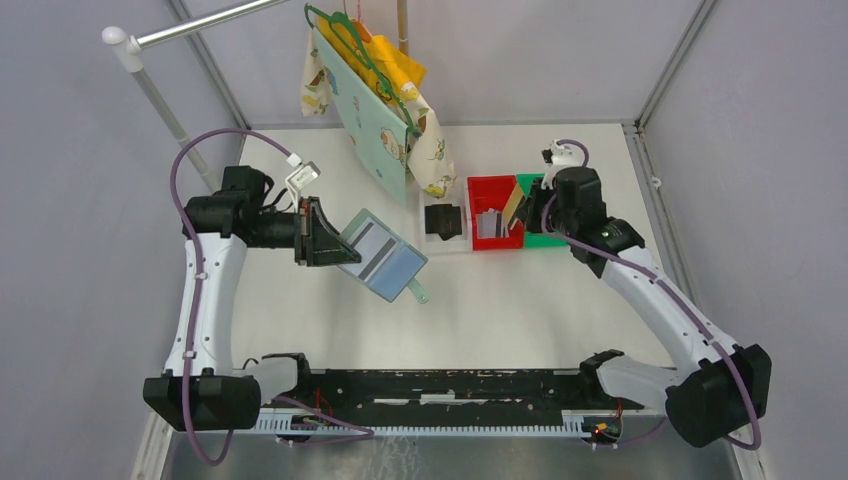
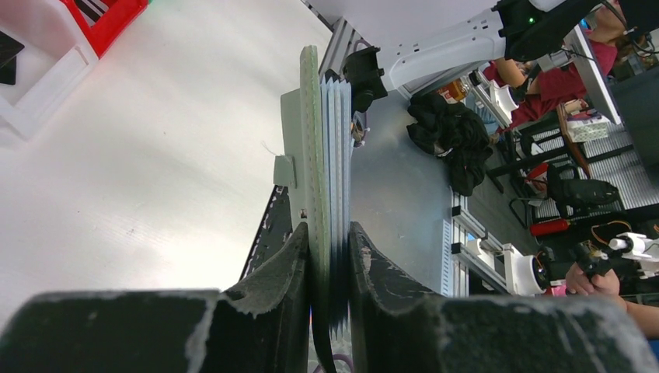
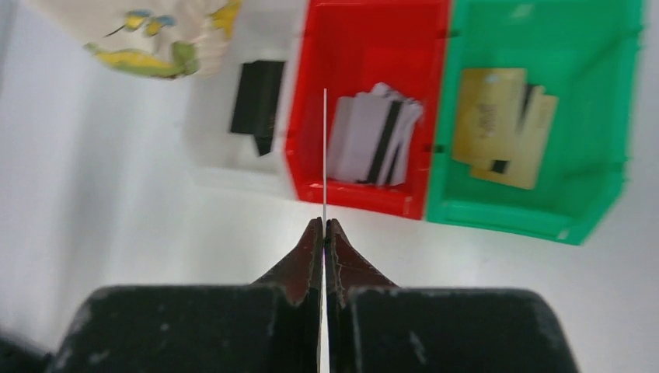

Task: Take the credit cards out of the card holder
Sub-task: Place the credit card in the storage box.

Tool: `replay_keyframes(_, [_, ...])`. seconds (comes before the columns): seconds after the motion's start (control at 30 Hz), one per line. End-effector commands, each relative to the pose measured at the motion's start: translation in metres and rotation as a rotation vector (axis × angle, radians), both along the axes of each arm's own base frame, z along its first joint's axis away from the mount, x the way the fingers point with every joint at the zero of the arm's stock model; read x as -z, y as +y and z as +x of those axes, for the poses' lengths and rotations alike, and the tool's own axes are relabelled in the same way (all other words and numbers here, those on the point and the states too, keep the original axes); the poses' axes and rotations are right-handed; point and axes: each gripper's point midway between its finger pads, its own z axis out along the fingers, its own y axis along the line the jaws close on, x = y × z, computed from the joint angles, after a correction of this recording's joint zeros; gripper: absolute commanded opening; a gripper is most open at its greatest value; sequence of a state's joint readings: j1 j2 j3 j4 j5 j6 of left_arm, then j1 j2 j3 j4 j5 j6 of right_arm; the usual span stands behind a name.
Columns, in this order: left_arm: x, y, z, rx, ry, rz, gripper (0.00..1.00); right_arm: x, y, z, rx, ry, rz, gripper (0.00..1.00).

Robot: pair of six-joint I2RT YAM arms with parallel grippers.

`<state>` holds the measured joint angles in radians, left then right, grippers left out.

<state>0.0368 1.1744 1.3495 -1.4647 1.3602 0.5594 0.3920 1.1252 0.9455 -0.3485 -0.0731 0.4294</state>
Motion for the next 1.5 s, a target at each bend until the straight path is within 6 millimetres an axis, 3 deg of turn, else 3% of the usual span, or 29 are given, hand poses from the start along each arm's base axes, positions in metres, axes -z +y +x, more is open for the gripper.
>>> replay_keyframes(0.0, [-0.016,-0.002,-0.005,0.020,-0.118,-0.017,0.02,-0.017,-0.057,0.028,0.203,-0.055,-0.241,0.00])
replay_keyframes(0.2, [-0.017,-0.002,-0.007,0.021,-0.121,-0.021,0.02,-0.010,-0.094,0.051,0.336,-0.022,-0.443,0.00])
replay_keyframes(0.37, [-0.018,-0.002,-0.009,0.020,-0.124,-0.020,0.02,0.001,-0.106,0.068,0.375,0.018,-0.519,0.00])
replay_keyframes(0.57, [-0.021,-0.003,-0.014,0.024,-0.151,-0.025,0.02,0.012,-0.103,0.092,0.326,0.046,-0.570,0.00])
replay_keyframes(0.73, [-0.021,-0.003,-0.013,0.024,-0.142,-0.029,0.02,0.035,-0.099,0.105,0.255,0.113,-0.602,0.00])
replay_keyframes(0.97, [-0.023,-0.003,-0.013,0.023,-0.143,-0.032,0.02,0.072,-0.091,0.107,0.124,0.193,-0.514,0.00])
replay_keyframes(1.47, [-0.029,-0.003,-0.015,0.026,-0.177,-0.037,0.02,0.107,-0.086,0.107,-0.063,0.279,-0.445,0.00])
